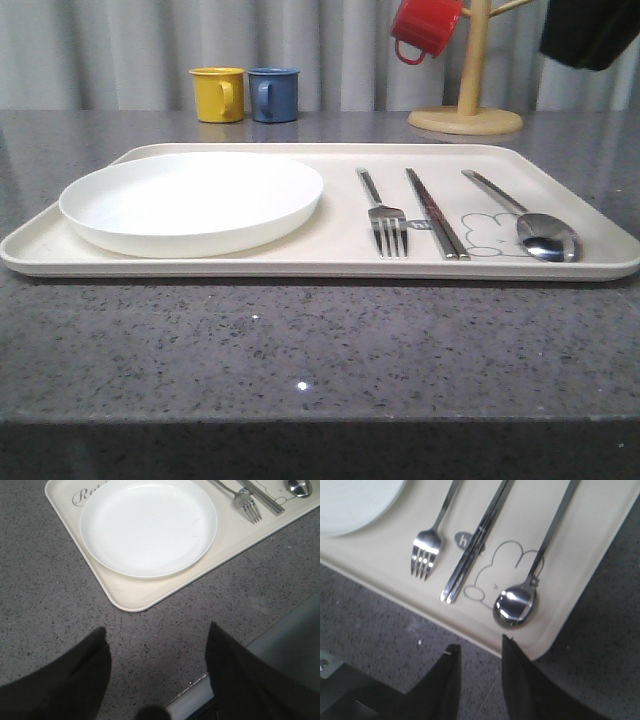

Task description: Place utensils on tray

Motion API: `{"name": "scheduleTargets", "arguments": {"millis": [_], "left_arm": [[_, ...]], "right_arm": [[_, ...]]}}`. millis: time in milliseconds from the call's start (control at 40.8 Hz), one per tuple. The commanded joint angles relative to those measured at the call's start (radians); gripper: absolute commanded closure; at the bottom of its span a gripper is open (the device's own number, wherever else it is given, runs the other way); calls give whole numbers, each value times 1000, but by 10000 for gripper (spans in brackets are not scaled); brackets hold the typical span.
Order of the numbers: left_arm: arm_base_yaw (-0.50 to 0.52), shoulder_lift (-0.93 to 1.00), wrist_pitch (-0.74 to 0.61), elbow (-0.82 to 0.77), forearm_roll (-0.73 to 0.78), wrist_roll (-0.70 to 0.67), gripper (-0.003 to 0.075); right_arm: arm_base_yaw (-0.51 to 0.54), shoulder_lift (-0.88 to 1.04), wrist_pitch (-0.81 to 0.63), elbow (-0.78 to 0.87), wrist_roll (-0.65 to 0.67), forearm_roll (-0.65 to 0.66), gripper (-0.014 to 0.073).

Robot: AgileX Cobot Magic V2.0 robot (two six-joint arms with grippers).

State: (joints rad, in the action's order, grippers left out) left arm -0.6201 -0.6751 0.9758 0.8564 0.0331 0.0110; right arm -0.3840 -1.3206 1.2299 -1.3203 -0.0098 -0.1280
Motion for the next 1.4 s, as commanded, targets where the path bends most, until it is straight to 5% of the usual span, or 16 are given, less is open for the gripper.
{"name": "scheduleTargets", "arguments": {"millis": [0, 270, 564, 931, 1054, 1201, 1274, 1372], "left_arm": [[-9, 1, -63, 23, 1, -11, 319], [-9, 1, -63, 23, 1, -11, 319], [-9, 1, -63, 23, 1, -11, 319], [-9, 1, -85, 23, 1, -11, 325], [-9, 1, -85, 23, 1, -11, 426], [-9, 1, -85, 23, 1, -11, 657], [-9, 1, -85, 23, 1, -11, 739], [-9, 1, -85, 23, 1, -11, 738]], "right_arm": [[-25, 142, -31, 51, -16, 25, 350], [-27, 515, -234, 330, -17, 40, 350], [-20, 866, -210, 511, -4, 74, 350], [-19, 977, -175, 536, 17, 128, 354], [-19, 977, -173, 545, 17, 117, 490], [-19, 977, -182, 555, 17, 102, 722], [-19, 977, -196, 555, 17, 99, 715], [-19, 977, -206, 555, 17, 97, 715]]}}
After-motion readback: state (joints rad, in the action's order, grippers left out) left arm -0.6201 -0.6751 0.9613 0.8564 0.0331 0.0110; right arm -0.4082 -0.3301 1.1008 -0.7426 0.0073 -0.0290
